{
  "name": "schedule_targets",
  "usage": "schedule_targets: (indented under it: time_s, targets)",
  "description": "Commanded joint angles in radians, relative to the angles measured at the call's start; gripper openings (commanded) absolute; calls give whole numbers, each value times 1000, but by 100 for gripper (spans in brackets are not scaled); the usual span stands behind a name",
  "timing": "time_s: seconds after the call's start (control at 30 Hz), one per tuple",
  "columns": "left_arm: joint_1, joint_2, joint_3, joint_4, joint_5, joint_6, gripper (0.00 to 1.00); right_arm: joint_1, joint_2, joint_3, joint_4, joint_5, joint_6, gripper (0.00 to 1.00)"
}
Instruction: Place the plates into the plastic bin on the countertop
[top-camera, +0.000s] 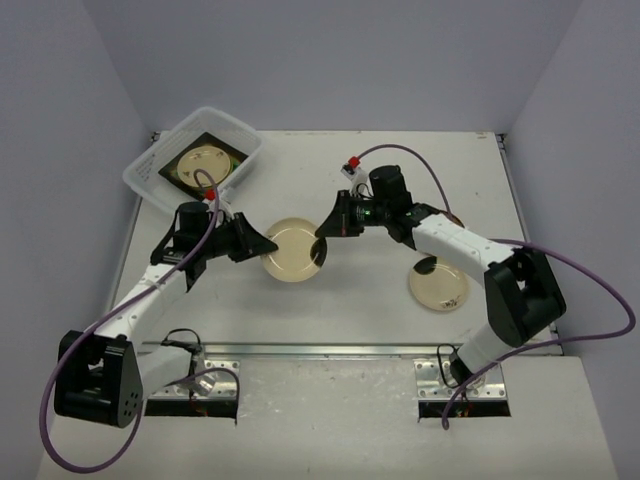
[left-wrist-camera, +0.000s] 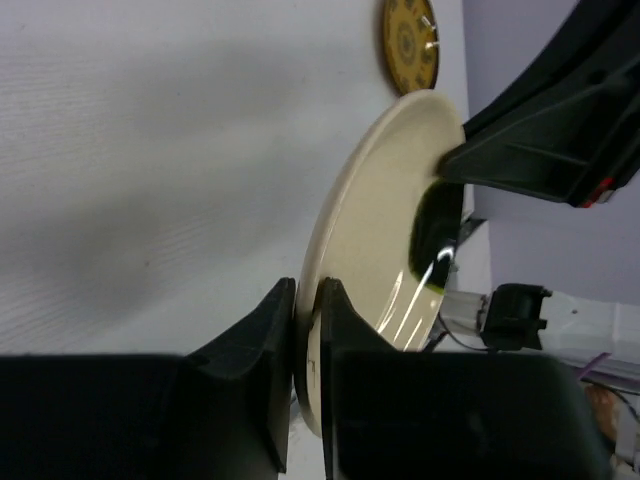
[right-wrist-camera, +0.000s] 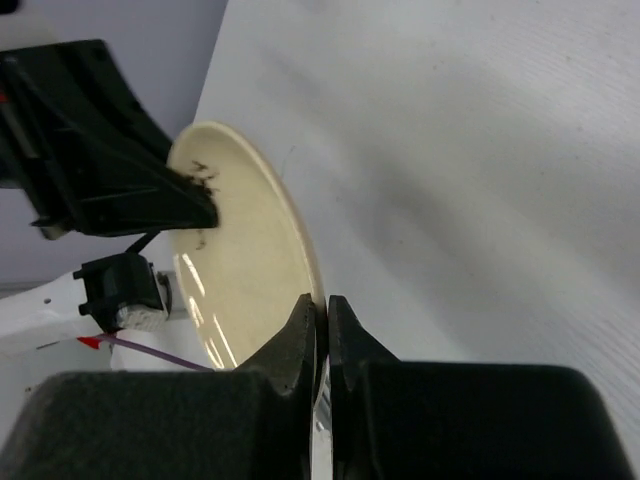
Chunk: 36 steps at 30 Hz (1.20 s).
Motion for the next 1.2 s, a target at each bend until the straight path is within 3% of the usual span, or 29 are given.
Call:
schedule_targets:
  time_s: [0.0,0.07,0.17,0.2,0.3,0.43,0.6,0.73,0.87,0.9,0.97,1.03,1.1,1.17]
  targets:
    - [-14,-43,31,81,-17,-26,0,12,-60,-15,105,-58,59,12]
    - [-11,-62,54,57,-100,-44,0,8,-75,-24,58,-5,38,51]
    - [58,-43,156,-58,-372,-78,0,-8,-159,-43,-99,314,-27,96]
    - [121,-33,171,-69,-429,-107,0,-17,-181,-70,-138,379,-31,99]
    - [320,0,203,-59,-514,-195,0,-35,-290,-173,-162,520,-44,99]
    - [428,136,303,-37,-656,-284,0,-39,-409,-252,-200,577,-113,99]
    - [460,362,493,-50,-737,-303,0,-45,-519,-335,-245,616,-153,99]
    - [462,581,746,-112,-717,-275,0,-50,-585,-390,-257,609,-159,99]
    - [459,741,868,-147,-647,-238,7,-53,-618,-392,-277,613,-173,99]
    - [455,759,884,-145,-636,-233,12,-55,-625,-388,-281,616,-177,99]
    - [438,771,895,-125,-613,-216,33,-55,-628,-380,-285,616,-183,99]
    - [411,784,926,-140,-623,-193,62,-55,-618,-365,-294,608,-190,99]
    - [396,793,945,-163,-624,-188,74,-56,-609,-354,-298,605,-195,99]
    - [383,791,956,-193,-627,-180,97,-56,-595,-346,-304,610,-201,99]
